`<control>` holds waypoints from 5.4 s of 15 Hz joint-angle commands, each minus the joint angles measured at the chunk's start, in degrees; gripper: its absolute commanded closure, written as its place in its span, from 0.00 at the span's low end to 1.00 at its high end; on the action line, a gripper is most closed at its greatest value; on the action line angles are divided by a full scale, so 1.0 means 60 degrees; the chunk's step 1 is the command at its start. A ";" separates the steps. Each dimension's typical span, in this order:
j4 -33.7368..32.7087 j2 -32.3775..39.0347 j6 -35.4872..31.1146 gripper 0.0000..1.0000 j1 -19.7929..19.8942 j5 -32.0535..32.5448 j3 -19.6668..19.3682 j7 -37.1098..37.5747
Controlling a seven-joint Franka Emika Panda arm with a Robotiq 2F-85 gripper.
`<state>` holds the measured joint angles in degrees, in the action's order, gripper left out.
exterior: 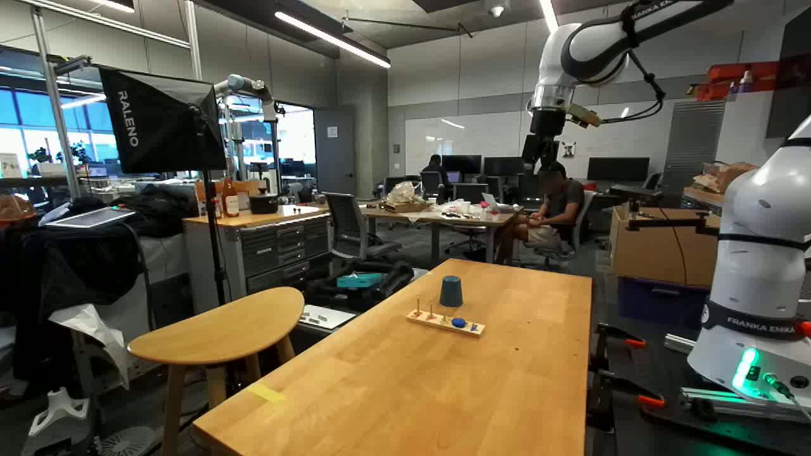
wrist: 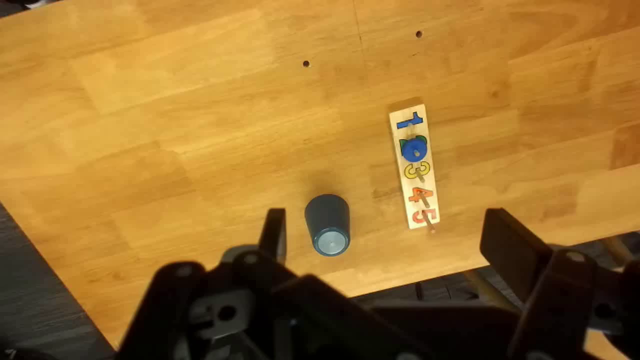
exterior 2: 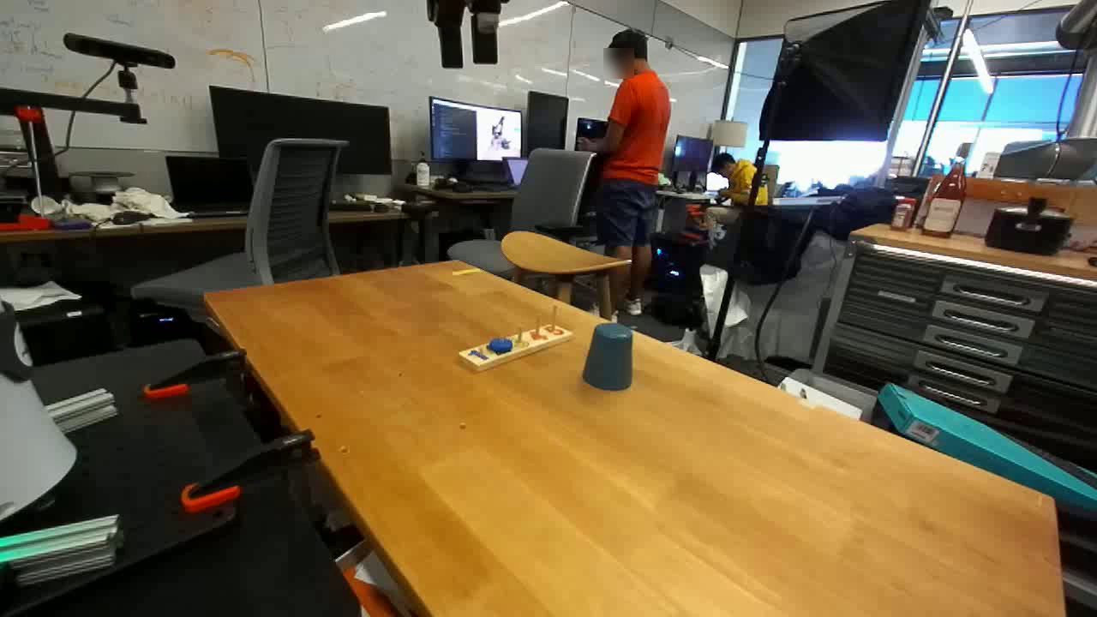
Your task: Put the blue ring on the table
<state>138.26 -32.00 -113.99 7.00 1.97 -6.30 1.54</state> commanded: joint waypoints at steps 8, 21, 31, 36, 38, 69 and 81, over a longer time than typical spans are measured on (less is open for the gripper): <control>-0.0230 0.1677 -0.1428 0.00 -0.0313 0.0096 0.0573 0.0204; -0.3326 0.8125 -0.3909 0.00 -0.1317 -0.0162 0.1248 0.0488; -0.3270 0.9183 -0.4222 0.00 -0.2051 0.0089 0.1258 0.1089; -0.3071 0.9504 -0.4392 0.00 -0.2089 0.0423 0.0982 0.1482; -0.3013 0.9613 -0.4428 0.00 -0.2098 0.0540 0.0874 0.1600; -0.3194 1.0645 -0.5773 0.00 -0.2586 0.0776 0.0136 0.2862; -0.3163 1.0721 -0.5795 0.51 -0.2631 0.0732 0.0139 0.2904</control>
<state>120.27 31.43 -147.82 -7.47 5.59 -4.19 17.26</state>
